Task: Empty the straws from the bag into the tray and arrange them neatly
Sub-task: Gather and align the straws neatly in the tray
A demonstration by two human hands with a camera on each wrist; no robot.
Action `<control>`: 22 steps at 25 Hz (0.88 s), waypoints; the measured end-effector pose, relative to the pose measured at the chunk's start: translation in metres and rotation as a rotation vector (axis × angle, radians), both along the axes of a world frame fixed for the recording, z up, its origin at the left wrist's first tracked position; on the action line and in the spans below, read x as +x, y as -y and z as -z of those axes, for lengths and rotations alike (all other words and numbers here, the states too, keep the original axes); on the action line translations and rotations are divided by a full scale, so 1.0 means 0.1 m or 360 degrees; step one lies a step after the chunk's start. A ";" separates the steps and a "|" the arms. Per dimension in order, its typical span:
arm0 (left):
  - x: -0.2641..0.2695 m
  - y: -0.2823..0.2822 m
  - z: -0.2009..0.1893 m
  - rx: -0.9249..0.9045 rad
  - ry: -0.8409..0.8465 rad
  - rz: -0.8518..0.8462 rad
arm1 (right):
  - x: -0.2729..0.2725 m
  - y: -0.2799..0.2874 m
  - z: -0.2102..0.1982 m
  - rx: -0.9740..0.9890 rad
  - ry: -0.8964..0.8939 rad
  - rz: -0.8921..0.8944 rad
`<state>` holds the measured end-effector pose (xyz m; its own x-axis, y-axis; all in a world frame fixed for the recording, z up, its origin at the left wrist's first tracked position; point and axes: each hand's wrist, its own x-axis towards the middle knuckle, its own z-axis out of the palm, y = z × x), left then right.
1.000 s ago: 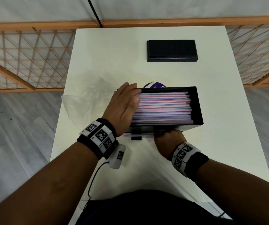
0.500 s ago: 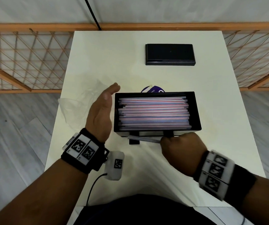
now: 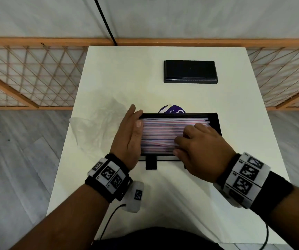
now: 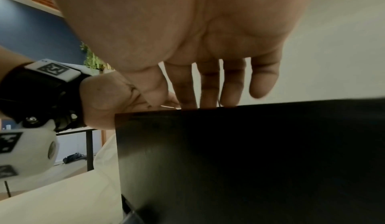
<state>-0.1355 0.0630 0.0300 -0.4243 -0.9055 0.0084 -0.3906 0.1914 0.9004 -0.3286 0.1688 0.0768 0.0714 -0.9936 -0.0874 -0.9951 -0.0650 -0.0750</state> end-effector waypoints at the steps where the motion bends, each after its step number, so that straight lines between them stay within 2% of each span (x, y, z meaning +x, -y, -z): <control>1: 0.00 0.00 0.03 0.0009 0.0020 0.0008 | 0.00 -0.04 0.04 0.0008 0.0024 0.0003; 4: 0.03 0.00 0.09 -0.0022 0.0112 0.0077 | 0.04 -0.20 0.15 0.0021 0.0163 -0.0047; 9: 0.03 0.04 0.13 -0.0085 0.0153 0.0139 | 0.02 -0.13 0.21 0.0057 0.0309 0.0062; 11: 0.03 0.04 0.14 -0.0084 0.0141 0.0134 | 0.09 -0.15 0.27 -0.0038 0.0343 -0.0063; 13: 0.04 0.03 0.12 -0.0022 0.0124 0.0064 | 0.07 -0.17 0.26 -0.0206 0.0478 -0.0049; 15: 0.06 0.03 0.09 0.0124 0.0100 -0.0067 | -0.11 -0.17 0.21 -0.0423 0.0594 0.0197; 17: 0.09 0.03 0.04 0.0241 0.0014 -0.0155 | -0.34 -0.20 0.15 -0.0502 0.0589 0.0691; 19: 0.05 0.00 -0.01 0.0399 -0.0187 -0.0197 | -0.49 -0.25 0.15 -0.0213 0.0646 0.1178; 21: -0.02 -0.04 -0.08 0.0661 -0.0305 -0.0287 | -0.47 -0.27 0.23 0.0066 0.0898 0.1370; 22: -0.06 -0.03 -0.09 0.0759 -0.0278 -0.0332 | -0.42 -0.26 0.27 0.0094 0.1033 0.1399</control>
